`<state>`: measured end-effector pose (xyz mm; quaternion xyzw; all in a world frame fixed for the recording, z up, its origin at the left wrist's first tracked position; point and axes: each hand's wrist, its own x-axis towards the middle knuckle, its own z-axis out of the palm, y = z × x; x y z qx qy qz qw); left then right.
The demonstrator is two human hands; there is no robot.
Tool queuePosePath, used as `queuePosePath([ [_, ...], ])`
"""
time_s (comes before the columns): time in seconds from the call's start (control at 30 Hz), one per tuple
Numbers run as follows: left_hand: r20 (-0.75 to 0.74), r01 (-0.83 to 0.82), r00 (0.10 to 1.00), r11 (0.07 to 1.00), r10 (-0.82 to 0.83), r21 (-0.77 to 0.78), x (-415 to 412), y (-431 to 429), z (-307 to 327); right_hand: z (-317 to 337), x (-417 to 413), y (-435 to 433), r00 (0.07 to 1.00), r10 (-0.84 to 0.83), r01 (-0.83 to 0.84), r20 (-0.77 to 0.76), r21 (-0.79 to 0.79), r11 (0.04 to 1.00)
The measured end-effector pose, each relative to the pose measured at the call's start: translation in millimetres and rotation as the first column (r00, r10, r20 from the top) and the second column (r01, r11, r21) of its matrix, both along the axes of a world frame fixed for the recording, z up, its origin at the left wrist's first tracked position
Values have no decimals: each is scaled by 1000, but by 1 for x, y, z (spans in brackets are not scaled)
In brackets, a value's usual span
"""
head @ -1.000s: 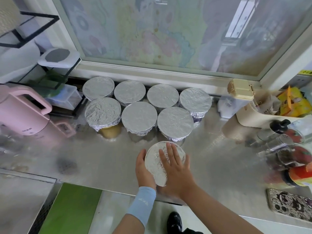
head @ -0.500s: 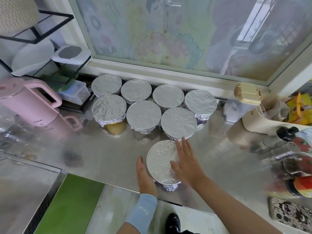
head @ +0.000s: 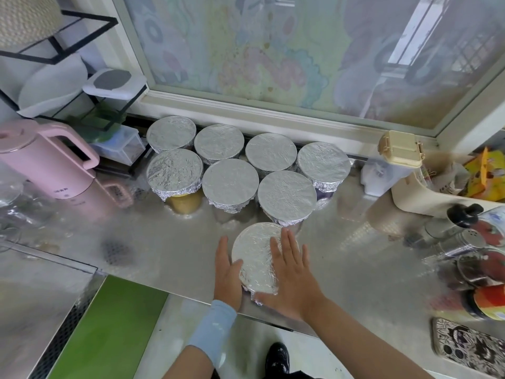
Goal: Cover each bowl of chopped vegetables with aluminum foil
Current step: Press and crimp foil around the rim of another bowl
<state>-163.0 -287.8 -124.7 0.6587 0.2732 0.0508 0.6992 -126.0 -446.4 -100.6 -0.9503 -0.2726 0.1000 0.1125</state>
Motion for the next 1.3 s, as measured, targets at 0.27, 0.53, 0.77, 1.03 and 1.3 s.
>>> queuePosePath([
  [0.27, -312, 631, 713, 379, -628, 677, 4, 34, 12, -23, -3, 6, 1000, -6, 7, 14, -91, 996],
  [0.53, -237, 590, 768, 513, -595, 623, 9, 25, 2, -27, -2, 4, 995, -23, 30, 95, -67, 997],
  [0.77, -259, 606, 764, 519, -591, 603, 3, 38, -1, -18, 2, -13, 1000, 1, -1, 29, 15, 1000],
  [1.03, -82, -15, 997, 983, -1, -184, 14, 19, 28, -4, -6, -10, 568, -452, 821, -688, 514, 249],
  [1.3, -202, -17, 978, 948, -50, -319, 28, 2, 6, -7, -7, 25, 356, -395, 923, -847, 384, 7],
])
